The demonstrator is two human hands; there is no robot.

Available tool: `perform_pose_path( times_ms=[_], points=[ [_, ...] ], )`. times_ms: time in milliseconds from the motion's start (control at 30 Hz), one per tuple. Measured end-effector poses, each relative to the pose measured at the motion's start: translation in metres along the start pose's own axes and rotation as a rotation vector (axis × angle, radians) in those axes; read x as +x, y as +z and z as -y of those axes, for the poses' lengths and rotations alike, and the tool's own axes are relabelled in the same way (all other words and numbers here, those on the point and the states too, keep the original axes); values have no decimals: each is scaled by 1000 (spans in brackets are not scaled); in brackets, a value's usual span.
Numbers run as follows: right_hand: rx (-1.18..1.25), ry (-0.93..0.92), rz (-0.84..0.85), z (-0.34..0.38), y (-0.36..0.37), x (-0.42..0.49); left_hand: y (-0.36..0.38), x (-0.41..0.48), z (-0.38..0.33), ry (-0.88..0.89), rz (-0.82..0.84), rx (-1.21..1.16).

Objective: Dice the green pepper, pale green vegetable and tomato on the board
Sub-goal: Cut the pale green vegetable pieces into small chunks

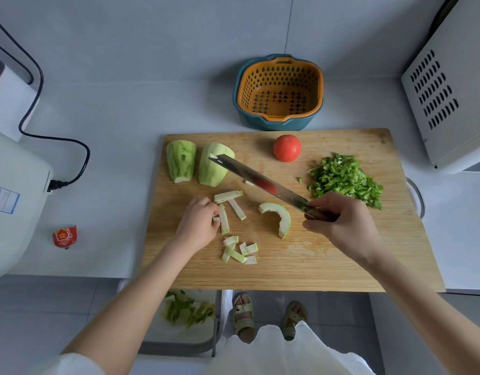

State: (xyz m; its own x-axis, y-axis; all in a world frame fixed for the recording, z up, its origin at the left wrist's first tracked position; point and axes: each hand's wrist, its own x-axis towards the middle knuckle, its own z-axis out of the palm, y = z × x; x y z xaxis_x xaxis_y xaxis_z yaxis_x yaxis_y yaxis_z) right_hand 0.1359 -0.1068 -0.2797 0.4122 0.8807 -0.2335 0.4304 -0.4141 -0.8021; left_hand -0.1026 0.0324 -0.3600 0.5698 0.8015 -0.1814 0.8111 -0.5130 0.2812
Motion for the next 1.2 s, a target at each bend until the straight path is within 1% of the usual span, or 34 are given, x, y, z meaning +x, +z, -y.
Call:
perform_pose_path(
  times_ms=[100, 200, 233, 267, 333, 400, 500, 567, 633, 700, 767, 933, 967, 1000, 1033, 1067, 1133, 1200],
  points=[
    [-6, -2, -8, 2, -1, -1, 1, -3, 2, 26, 50, 41],
    [-14, -2, -14, 2, -3, 0, -4, -14, 6, 86, 191, 111],
    [-13, 0, -17, 2, -4, 0, -6, -15, 8, 86, 208, 110],
    [-9, 2, -22, 1, -4, 0, -9, -14, 9, 67, 191, 92],
    [2, 9, -24, 1, -4, 1, -10, -6, 9, -7, 98, 60],
    [8, 10, -24, 2, -3, 2, -7, 4, 3, -82, 47, 109],
    [-8, 1, -22, 3, -4, 3, -1, 14, -12, -156, 110, 221],
    [-14, -4, -16, 3, -4, 3, -1, 18, -20, -187, 135, 202],
    [-23, -6, -14, 3, -5, 4, -2, 22, -26, -254, 142, 156],
    [-25, -7, -16, 2, -5, 6, -3, 25, -30, -365, 155, 83],
    [-24, -5, -20, 1, -4, 7, -2, 29, -35, -479, 158, -54],
    [-22, 2, -21, 2, -5, 9, -5, 41, -38, -791, 73, -640],
    [-24, 3, -23, 2, -6, 9, -7, 42, -38, -834, 64, -739],
    [-23, 3, -24, 1, -7, 9, -10, 43, -39, -849, 61, -772],
    [-21, 2, -24, 1, -8, 9, -13, 43, -38, -823, 67, -701],
    [-17, 3, -24, 1, -9, 9, -15, 44, -37, -757, 69, -528],
    [-9, 4, -27, 1, -10, 10, -18, 47, -32, -555, 63, -190],
    [-8, -2, -30, 0, -11, 9, -17, 52, -28, -385, 113, -39]
  ],
)
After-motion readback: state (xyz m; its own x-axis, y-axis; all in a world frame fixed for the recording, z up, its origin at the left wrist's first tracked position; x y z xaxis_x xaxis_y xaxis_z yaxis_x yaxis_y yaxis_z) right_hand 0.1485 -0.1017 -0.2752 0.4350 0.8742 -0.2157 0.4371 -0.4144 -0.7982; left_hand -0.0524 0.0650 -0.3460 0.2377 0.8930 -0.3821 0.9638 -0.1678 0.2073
